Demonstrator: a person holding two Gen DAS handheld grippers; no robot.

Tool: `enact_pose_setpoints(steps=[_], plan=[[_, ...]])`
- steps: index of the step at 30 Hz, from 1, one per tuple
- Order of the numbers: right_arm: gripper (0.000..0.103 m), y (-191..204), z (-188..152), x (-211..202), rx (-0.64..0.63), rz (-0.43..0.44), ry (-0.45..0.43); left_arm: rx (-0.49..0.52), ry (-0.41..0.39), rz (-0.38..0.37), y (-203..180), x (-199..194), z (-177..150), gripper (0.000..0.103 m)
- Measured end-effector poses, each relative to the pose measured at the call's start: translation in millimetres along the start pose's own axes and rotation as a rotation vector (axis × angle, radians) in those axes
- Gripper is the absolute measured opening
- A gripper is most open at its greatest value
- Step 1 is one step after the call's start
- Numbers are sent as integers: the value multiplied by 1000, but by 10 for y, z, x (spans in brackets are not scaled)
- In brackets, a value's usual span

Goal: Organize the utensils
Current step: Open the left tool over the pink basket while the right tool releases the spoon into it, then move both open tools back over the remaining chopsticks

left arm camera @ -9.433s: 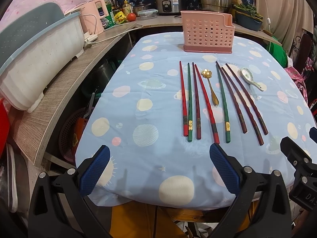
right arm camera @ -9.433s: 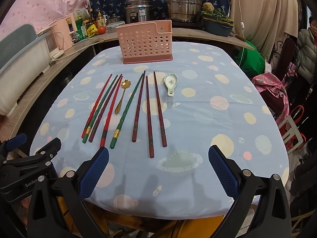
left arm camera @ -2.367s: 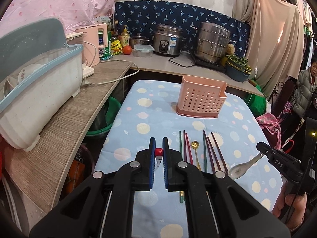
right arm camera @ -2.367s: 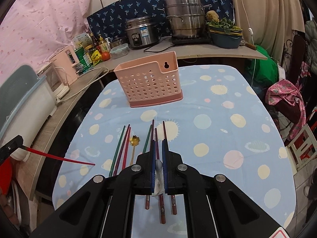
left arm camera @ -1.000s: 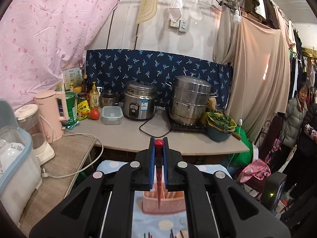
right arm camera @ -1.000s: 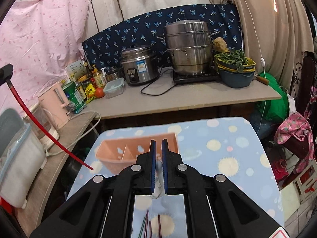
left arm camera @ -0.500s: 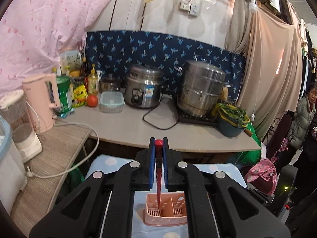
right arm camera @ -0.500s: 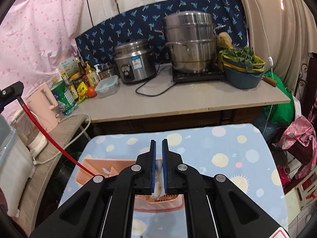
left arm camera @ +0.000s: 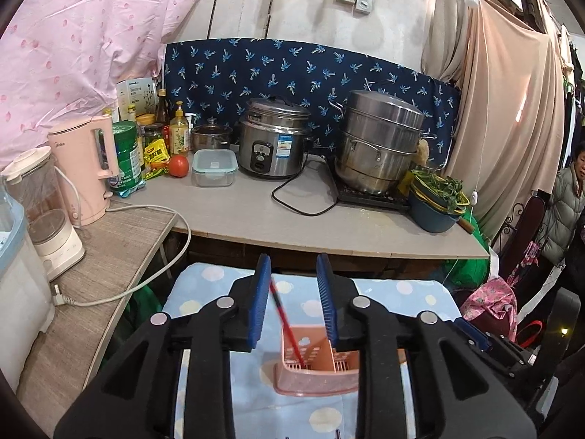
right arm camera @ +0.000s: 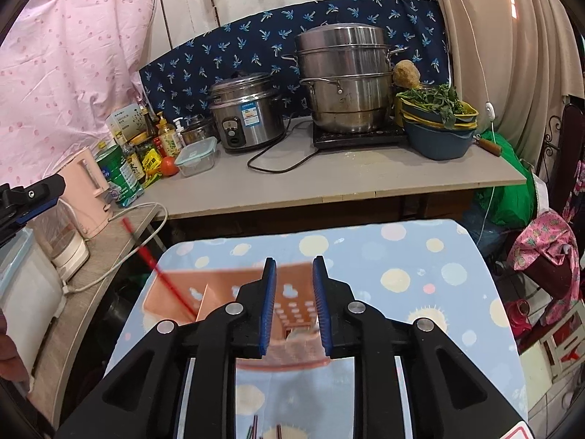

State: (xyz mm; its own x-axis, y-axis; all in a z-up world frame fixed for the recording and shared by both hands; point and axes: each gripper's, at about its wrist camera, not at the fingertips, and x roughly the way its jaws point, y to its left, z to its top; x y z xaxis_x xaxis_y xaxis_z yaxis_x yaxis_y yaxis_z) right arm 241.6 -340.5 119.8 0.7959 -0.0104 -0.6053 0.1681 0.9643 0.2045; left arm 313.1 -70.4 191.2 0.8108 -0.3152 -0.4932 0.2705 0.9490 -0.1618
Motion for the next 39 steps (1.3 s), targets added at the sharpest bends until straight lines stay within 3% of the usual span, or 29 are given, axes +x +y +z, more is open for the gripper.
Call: enact_pose_setpoints(steps=[5, 19, 30, 39], plan=[[21, 16, -321, -298, -2, 5, 19, 21, 29, 26, 16, -218, -285, 32], [21, -31, -1409, -937, -1, -4, 139, 51, 204, 86, 71, -649, -1403, 33], [21, -91, -2201, -1073, -28, -25, 273, 73, 345, 105, 184, -861, -2258, 33], [21, -39, -2601, -1042, -41, -27, 349, 30, 427, 122, 350, -906, -2720, 33]])
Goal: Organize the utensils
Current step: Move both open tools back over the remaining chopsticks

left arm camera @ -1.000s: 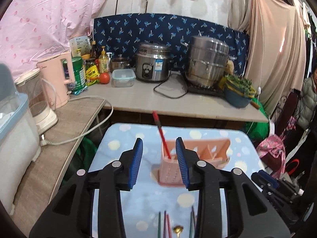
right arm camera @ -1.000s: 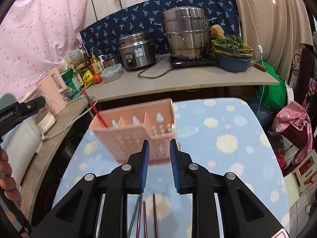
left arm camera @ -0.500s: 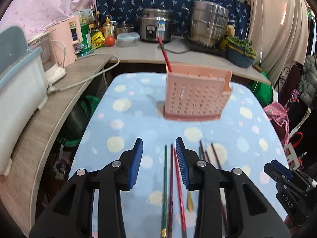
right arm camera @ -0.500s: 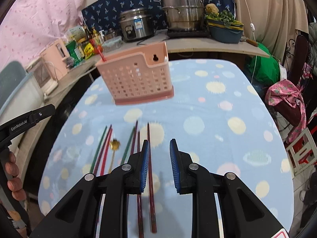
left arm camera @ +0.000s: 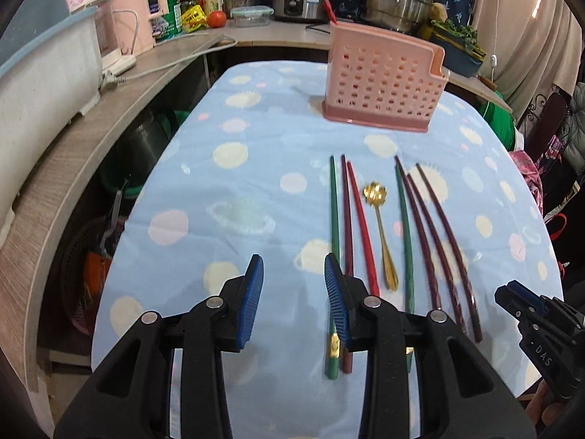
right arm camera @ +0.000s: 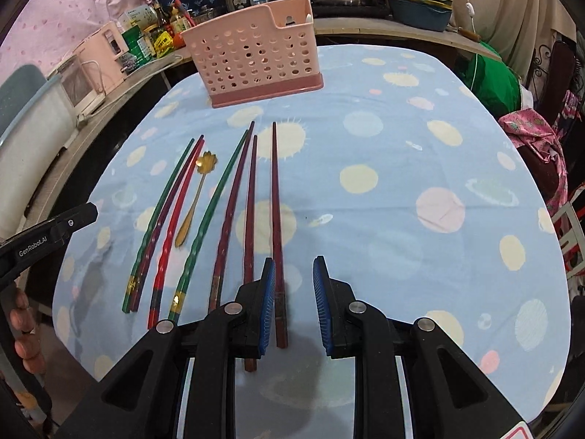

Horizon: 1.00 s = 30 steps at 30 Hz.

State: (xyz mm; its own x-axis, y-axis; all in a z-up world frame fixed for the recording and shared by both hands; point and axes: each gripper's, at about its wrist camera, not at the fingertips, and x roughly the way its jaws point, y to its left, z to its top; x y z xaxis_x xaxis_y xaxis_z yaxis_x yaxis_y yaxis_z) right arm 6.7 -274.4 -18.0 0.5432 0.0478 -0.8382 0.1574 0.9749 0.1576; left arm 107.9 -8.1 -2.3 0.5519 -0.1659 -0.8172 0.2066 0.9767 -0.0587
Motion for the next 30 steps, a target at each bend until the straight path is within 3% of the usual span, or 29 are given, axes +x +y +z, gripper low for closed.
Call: enact_pose_setpoints(steps=[12, 30], plan=[[21, 28, -144, 134, -4, -2, 42, 22, 58, -18, -54, 100, -303, 33], [17, 64, -214, 202, -13, 3, 62, 41, 104, -33, -152, 179, -419, 33]])
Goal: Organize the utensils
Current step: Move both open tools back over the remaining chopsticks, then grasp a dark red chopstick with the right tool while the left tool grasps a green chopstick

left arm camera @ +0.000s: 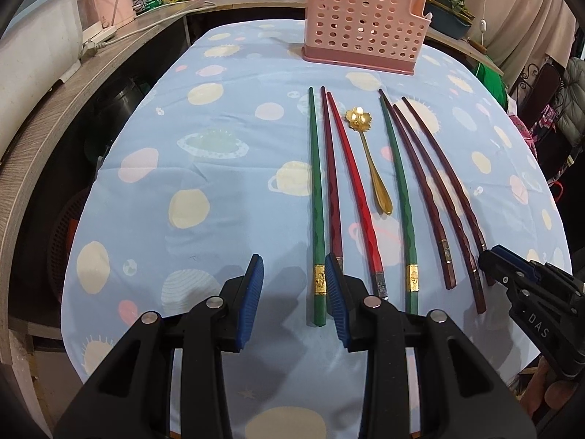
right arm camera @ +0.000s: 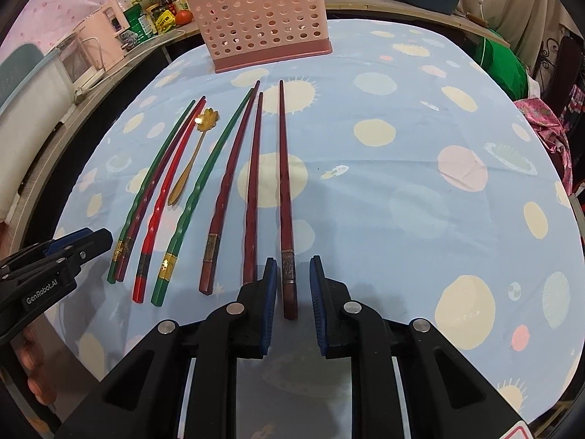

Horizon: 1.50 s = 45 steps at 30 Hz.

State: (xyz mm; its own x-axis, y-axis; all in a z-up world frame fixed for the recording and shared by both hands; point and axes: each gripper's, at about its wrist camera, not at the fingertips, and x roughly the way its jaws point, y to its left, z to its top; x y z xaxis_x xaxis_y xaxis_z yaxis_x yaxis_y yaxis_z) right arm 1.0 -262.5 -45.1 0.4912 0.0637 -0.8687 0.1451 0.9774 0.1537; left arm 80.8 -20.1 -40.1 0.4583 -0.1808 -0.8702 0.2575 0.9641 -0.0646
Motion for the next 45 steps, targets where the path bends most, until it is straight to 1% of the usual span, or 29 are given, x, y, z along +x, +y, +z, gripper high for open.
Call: enact_pose_setpoints(steps=[3, 10, 22, 27, 32, 33, 35, 37, 38, 42, 45], plan=[[16, 3, -3, 4, -4, -4, 0, -1, 1, 0, 6, 3, -5, 33], [8, -10, 1, 22, -4, -12, 1, -8, 10, -8, 24, 31, -23, 33], [8, -21, 4, 22, 1, -8, 2, -6, 28, -29, 14, 76, -63, 33], [8, -19, 2, 22, 0, -9, 2, -1, 42, -28, 12, 121, -93, 33], [8, -19, 2, 21, 1, -9, 2, 3, 36, -23, 3, 117, -104, 32], [8, -20, 2, 22, 1, -8, 2, 5, 35, -23, 4, 115, -106, 31], [8, -18, 1, 21, 1, -9, 2, 6, 35, -24, 8, 117, -105, 22], [8, -18, 1, 21, 1, -9, 2, 6, 36, -24, 15, 116, -104, 18], [8, -18, 1, 22, 1, -8, 2, 4, 37, -29, 22, 117, -104, 9], [8, -18, 2, 22, 1, -6, 2, -4, 44, -45, 37, 114, -97, 7], [7, -13, 4, -4, 1, -2, -1, -7, 37, -43, 35, 87, -86, 7]])
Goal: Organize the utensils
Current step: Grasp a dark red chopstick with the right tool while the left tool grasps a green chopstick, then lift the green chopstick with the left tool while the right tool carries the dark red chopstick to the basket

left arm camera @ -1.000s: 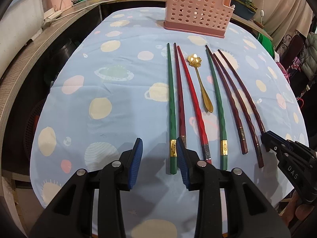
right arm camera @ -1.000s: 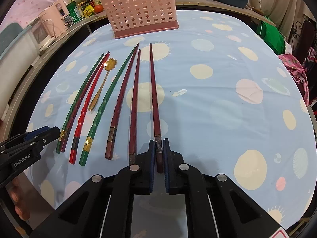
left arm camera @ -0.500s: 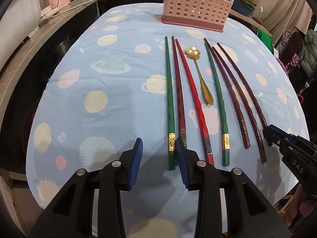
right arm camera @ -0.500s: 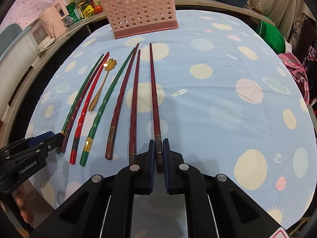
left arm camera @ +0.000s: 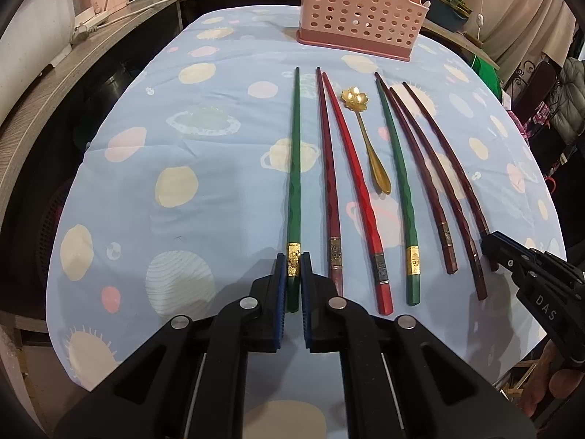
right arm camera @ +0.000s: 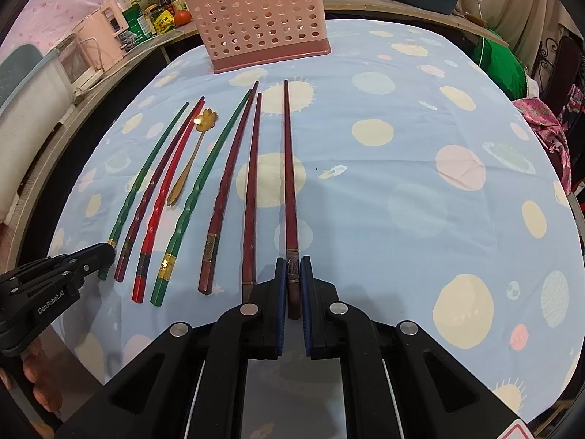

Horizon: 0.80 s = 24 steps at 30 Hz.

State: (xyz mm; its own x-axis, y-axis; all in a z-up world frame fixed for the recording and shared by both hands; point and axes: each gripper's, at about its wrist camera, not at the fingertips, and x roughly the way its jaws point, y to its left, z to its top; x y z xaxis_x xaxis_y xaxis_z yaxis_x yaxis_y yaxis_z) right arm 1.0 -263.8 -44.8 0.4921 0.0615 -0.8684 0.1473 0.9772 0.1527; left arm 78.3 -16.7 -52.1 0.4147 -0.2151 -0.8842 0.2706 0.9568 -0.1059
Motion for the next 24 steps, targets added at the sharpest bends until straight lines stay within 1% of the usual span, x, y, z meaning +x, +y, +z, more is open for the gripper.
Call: enact_pose_setpoints(steps=[3, 9, 18, 24], plan=[[7, 16, 24, -60, -1, 6, -15, -8, -10, -7, 1, -58, 35, 7], [7, 16, 147, -231, 7, 22, -64, -13, -59, -25, -9, -283, 172, 7], [7, -18, 506, -545, 12, 33, -164, -37, -169, -44, 23, -679, 512, 7], [7, -40, 775, -741, 20, 43, -228, -43, -252, -42, 10, -897, 811, 7]])
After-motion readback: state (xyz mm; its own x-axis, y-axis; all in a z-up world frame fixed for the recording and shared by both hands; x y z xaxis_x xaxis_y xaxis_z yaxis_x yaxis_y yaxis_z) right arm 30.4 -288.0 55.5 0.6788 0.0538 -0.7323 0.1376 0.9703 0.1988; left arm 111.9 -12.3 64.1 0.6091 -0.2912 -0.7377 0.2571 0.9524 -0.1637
